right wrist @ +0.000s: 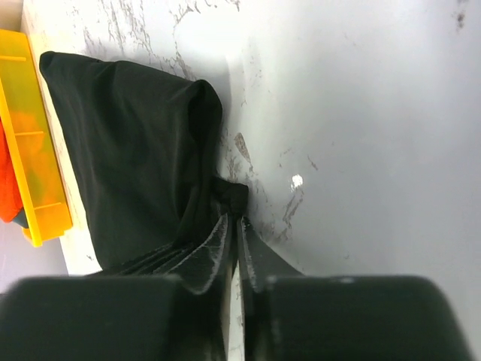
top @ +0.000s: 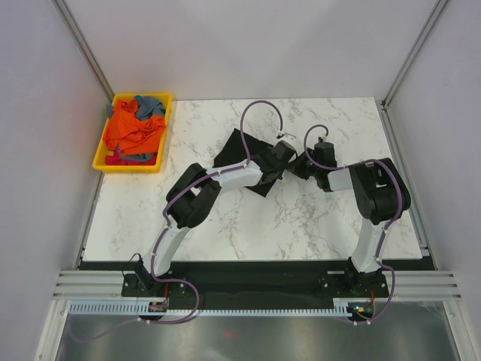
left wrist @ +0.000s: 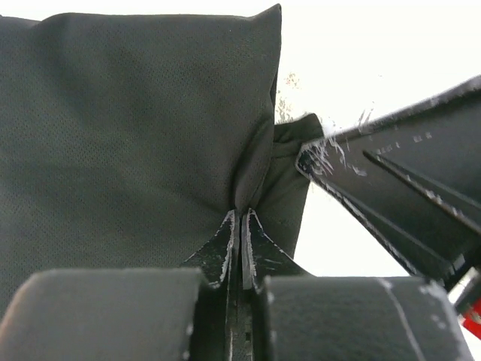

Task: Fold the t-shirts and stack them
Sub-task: Fold the tshirt

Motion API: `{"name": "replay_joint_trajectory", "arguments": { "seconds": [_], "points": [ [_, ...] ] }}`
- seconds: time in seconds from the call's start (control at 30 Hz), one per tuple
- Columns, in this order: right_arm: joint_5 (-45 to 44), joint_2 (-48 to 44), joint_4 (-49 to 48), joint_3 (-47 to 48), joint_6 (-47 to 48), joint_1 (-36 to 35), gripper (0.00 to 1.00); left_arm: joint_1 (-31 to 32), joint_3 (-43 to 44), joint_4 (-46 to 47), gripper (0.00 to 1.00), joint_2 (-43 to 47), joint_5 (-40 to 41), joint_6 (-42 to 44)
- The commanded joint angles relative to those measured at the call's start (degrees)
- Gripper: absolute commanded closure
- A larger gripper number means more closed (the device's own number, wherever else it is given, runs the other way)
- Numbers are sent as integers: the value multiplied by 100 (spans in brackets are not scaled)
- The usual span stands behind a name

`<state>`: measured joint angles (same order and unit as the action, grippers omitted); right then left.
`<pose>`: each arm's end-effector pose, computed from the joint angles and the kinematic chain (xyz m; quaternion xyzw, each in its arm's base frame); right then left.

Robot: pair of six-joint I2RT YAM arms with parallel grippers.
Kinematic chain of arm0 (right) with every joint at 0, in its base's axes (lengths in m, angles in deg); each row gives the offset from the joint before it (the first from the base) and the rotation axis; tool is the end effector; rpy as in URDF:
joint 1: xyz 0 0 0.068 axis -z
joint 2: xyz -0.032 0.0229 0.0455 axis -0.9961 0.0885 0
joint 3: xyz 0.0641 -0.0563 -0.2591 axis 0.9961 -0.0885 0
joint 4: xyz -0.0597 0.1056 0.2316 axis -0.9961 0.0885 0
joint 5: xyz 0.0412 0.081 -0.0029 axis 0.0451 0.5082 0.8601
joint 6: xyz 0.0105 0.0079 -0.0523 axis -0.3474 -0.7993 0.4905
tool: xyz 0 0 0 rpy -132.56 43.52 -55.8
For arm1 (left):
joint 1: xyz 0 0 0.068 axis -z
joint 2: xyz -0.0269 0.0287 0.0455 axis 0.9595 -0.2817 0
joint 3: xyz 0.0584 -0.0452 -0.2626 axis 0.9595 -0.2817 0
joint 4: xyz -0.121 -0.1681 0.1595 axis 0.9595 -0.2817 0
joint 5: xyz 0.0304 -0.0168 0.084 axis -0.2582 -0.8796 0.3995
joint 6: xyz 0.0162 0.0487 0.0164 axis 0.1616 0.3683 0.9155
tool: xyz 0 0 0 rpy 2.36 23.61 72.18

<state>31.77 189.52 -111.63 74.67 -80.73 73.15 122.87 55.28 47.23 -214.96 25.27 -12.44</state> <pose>0.3608 0.0852 0.1124 0.2415 0.8426 0.3496 0.3308 0.3402 -0.3739 0.1547 0.2079 0.8885 -0.0390 0.4072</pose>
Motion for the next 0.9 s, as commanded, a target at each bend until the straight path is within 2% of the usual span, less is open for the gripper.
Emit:
{"name": "replay_joint_trajectory", "arguments": {
  "seconds": [0.0, 0.03, 0.1, 0.33, 0.87],
  "points": [
    [-67, 224, 72, 231, 44, 8, 92, 78, -120, 75, 98, 250, 96, 165],
    [-85, 233, 72, 240, 26, 8, 98, 86, -138, 75, 98, 294, 114, 183],
    [-155, 251, 81, 266, 0, 8, 100, 95, -208, 84, 98, 399, 166, 227],
    [-331, 251, 370, 486, 70, 8, 100, 174, -428, 137, 98, 733, 167, 323],
    [-489, 277, 546, 574, 114, 8, 100, 297, -727, 154, 97, 892, 184, 227]
  ]
}}
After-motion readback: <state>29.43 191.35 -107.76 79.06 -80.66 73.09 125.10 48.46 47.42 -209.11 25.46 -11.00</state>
